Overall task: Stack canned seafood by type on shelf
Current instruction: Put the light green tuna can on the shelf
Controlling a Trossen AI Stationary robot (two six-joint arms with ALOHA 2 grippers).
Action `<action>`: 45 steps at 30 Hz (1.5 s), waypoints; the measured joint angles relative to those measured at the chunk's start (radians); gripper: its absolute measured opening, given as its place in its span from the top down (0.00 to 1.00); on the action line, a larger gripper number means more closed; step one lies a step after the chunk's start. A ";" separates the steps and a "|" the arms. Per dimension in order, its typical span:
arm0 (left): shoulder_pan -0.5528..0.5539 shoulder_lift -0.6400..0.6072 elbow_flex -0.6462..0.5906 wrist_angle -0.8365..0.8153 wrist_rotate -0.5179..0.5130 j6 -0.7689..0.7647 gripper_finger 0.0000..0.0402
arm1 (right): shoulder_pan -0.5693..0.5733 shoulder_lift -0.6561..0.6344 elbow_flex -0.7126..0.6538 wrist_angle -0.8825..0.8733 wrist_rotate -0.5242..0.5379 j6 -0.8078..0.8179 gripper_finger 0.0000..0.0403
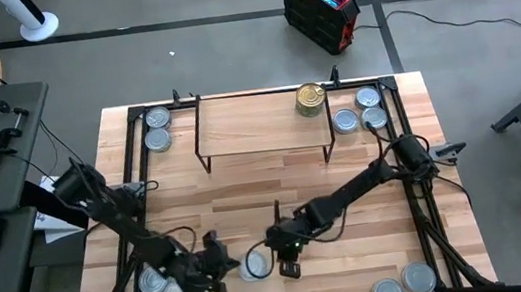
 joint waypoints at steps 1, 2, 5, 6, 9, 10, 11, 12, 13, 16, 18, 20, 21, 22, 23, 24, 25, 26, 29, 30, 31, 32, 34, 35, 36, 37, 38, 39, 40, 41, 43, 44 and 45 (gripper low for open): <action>0.011 0.020 0.016 0.002 0.000 0.019 1.00 | 0.005 0.000 -0.013 0.035 0.007 0.021 1.00; 0.020 0.035 0.027 0.000 0.000 0.037 1.00 | 0.010 0.000 -0.021 0.063 0.017 0.036 1.00; 0.046 0.067 0.051 0.004 0.036 0.075 1.00 | 0.019 0.000 -0.031 0.112 0.049 0.057 1.00; 0.051 0.068 0.049 -0.009 0.047 0.075 1.00 | 0.019 0.000 -0.031 0.112 0.067 0.057 1.00; 0.063 0.067 0.049 -0.036 0.071 0.068 1.00 | 0.015 0.000 -0.032 0.117 0.107 0.057 1.00; 0.063 0.066 0.049 -0.042 0.074 0.068 1.00 | 0.013 0.000 -0.032 0.124 0.112 0.056 1.00; 0.062 0.065 0.049 -0.046 0.075 0.067 1.00 | 0.009 0.000 -0.032 0.127 0.114 0.056 1.00; 0.059 0.065 0.049 -0.051 0.075 0.065 1.00 | 0.008 0.001 -0.032 0.127 0.115 0.057 1.00; 0.056 0.061 0.050 -0.058 0.075 0.062 1.00 | 0.006 0.002 -0.032 0.125 0.116 0.059 1.00; 0.043 0.027 0.048 -0.094 0.089 0.047 1.00 | 0.003 0.003 -0.032 0.122 0.116 0.058 1.00; 0.026 -0.006 0.048 -0.102 0.086 0.042 1.00 | 0.003 0.003 -0.032 0.123 0.117 0.057 1.00; 0.009 -0.036 0.049 -0.095 0.081 0.042 1.00 | 0.003 0.003 -0.032 0.122 0.117 0.056 1.00; -0.002 -0.040 0.050 -0.095 0.079 0.042 1.00 | 0.003 0.003 -0.032 0.120 0.116 0.056 1.00; -0.014 -0.039 0.050 -0.103 0.079 0.042 1.00 | 0.003 0.003 -0.032 0.120 0.116 0.056 1.00; -0.027 -0.035 0.048 -0.114 0.079 0.041 1.00 | 0.003 0.003 -0.032 0.121 0.116 0.056 1.00; -0.039 -0.029 0.047 -0.120 0.079 0.041 1.00 | 0.003 0.003 -0.032 0.122 0.116 0.055 1.00; -0.048 -0.017 0.047 -0.113 0.079 0.042 1.00 | 0.003 0.003 -0.032 0.126 0.114 0.049 1.00; -0.055 -0.005 0.048 -0.109 0.079 0.043 1.00 | 0.003 0.003 -0.032 0.133 0.111 0.047 1.00; -0.060 0.028 0.047 -0.112 0.078 0.068 1.00 | 0.003 0.003 -0.032 0.137 0.110 0.048 1.00; -0.058 0.036 0.047 -0.107 0.077 0.068 1.00 | 0.003 0.003 -0.032 0.137 0.110 0.048 1.00; -0.055 0.043 0.048 -0.104 0.073 0.070 1.00 | 0.003 0.003 -0.032 0.137 0.109 0.047 1.00; -0.055 0.049 0.048 -0.102 0.071 0.073 1.00 | 0.003 0.003 -0.032 0.137 0.106 0.047 1.00; -0.052 0.059 0.049 -0.097 0.071 0.082 1.00 | 0.003 0.008 -0.032 0.141 0.089 0.045 1.00; -0.050 0.063 0.049 -0.103 0.077 0.088 1.00 | 0.003 0.016 -0.032 0.150 0.082 0.046 1.00; -0.047 0.066 0.047 -0.107 0.077 0.097 1.00 | 0.003 0.024 -0.032 0.151 0.074 0.047 1.00; -0.042 0.066 0.047 -0.107 0.078 0.103 1.00 | 0.003 0.037 -0.032 0.148 0.070 0.048 1.00; -0.038 0.064 0.047 -0.104 0.077 0.105 1.00 | 0.003 0.049 -0.032 0.151 0.070 0.055 1.00; -0.033 0.063 0.048 -0.102 0.075 0.113 1.00 | 0.003 0.060 -0.032 0.155 0.071 0.069 1.00; -0.026 0.063 0.048 -0.104 0.075 0.128 1.00 | 0.003 0.069 -0.033 0.165 0.073 0.083 1.00; -0.019 0.064 0.047 -0.107 0.076 0.144 1.00 | 0.002 0.071 -0.033 0.177 0.073 0.094 1.00; -0.002 0.064 0.047 -0.104 0.078 0.178 1.00 | 0.001 0.075 -0.033 0.202 0.080 0.104 1.00; 0.009 0.064 0.047 -0.103 0.078 0.191 1.00 | 0.001 0.076 -0.033 0.202 0.090 0.104 1.00; 0.018 0.064 0.047 -0.106 0.080 0.202 1.00 | -0.001 0.076 -0.033 0.203 0.092 0.104 1.00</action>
